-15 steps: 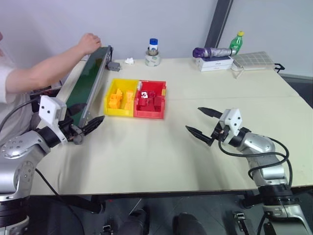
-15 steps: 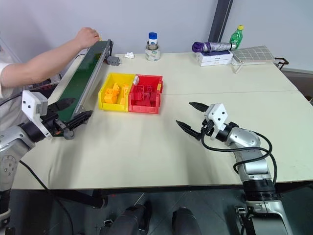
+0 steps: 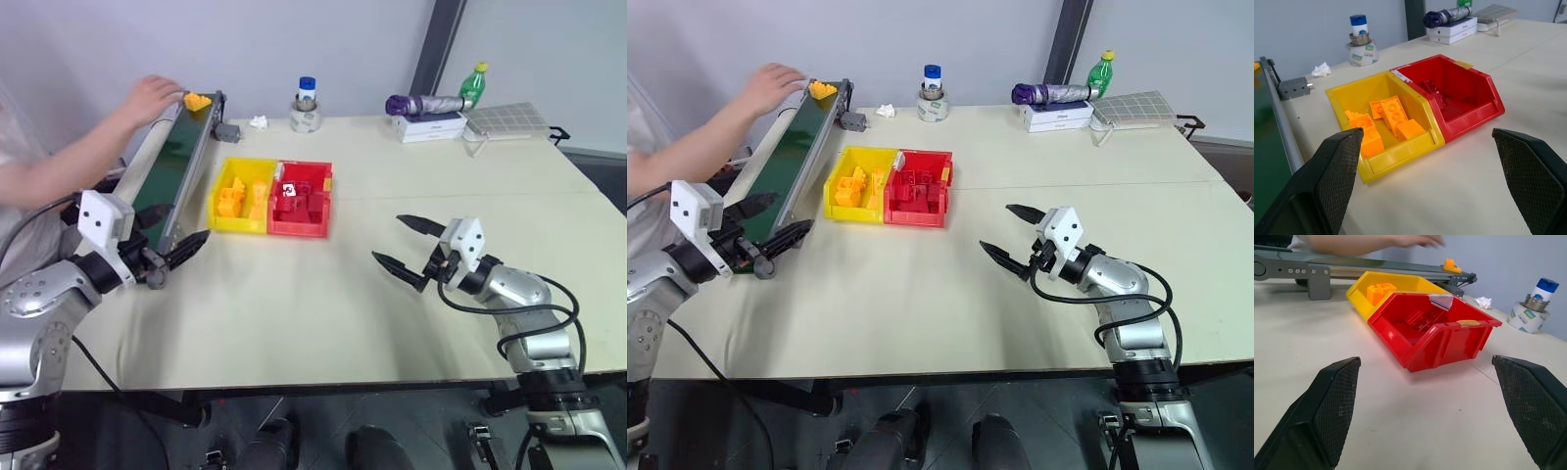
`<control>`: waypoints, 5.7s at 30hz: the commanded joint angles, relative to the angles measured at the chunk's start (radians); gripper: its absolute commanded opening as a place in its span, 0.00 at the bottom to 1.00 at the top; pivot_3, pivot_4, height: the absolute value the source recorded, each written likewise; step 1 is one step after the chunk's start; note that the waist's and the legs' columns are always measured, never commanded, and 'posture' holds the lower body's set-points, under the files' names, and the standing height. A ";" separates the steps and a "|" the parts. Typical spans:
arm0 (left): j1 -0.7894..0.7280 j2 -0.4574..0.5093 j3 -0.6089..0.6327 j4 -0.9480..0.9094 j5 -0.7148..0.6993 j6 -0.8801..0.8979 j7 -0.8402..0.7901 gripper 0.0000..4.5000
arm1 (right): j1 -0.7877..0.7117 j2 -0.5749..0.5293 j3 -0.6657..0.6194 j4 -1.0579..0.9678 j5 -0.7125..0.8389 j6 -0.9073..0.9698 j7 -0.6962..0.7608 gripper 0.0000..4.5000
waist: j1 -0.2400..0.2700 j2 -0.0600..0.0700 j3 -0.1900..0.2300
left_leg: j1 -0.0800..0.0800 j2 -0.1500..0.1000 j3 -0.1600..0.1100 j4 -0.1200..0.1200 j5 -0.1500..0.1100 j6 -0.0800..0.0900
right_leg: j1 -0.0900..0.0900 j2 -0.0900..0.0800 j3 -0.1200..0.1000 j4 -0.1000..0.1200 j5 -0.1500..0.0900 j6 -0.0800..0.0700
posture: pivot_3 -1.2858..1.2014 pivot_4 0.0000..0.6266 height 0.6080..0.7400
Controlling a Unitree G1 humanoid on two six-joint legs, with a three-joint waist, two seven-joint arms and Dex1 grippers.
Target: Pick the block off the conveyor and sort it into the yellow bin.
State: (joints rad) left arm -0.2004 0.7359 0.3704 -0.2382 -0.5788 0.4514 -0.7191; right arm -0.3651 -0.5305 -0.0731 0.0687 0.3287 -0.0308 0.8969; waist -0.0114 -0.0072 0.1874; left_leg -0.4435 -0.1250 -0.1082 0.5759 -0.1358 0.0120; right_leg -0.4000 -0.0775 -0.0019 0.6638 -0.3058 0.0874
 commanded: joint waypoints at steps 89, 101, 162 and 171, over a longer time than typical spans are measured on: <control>0.198 -0.092 0.246 -0.066 -0.043 0.038 0.305 0.99 | -0.050 0.013 0.011 0.009 0.005 -0.024 0.034 1.00 | 0.001 0.000 0.000 | 0.000 0.000 0.000 0.000 0.000 0.000 | 0.001 0.000 0.000 -0.001 0.000 0.000 | 0.52 0.24 1.00; -0.093 0.153 0.128 0.395 0.020 -0.052 -0.059 0.99 | -0.045 0.020 0.015 -0.005 0.003 -0.019 0.023 1.00 | 0.001 0.000 0.001 | -0.001 0.000 0.000 -0.002 0.000 0.000 | -0.002 0.000 0.000 -0.001 -0.001 -0.001 | 0.52 0.24 1.00; -0.920 -0.394 -0.140 1.201 0.339 -0.468 0.336 0.30 | -0.009 0.001 0.003 -0.068 -0.002 -0.008 -0.033 1.00 | 0.018 -0.002 0.001 | -0.001 -0.002 0.000 0.003 0.002 0.003 | 0.004 0.001 -0.001 0.002 0.004 0.008 | 0.52 0.24 1.00; -0.942 -0.395 -0.147 1.228 0.356 -0.579 0.299 0.99 | 0.002 -0.002 0.000 -0.075 0.000 -0.003 -0.044 1.00 | 0.019 -0.003 0.001 | -0.001 -0.002 0.000 0.005 0.002 0.003 | 0.004 0.001 -0.001 0.002 0.005 0.009 | 0.52 0.24 1.00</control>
State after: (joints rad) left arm -1.1144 0.3238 0.2213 1.0454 -0.2270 -0.0898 -0.3954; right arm -0.3537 -0.5231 -0.0505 0.0245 0.3203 -0.0274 0.8566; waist 0.0074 -0.0098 0.1885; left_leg -0.4446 -0.1265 -0.1083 0.5805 -0.1339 0.0147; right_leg -0.3956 -0.0767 -0.0032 0.6659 -0.3010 0.0961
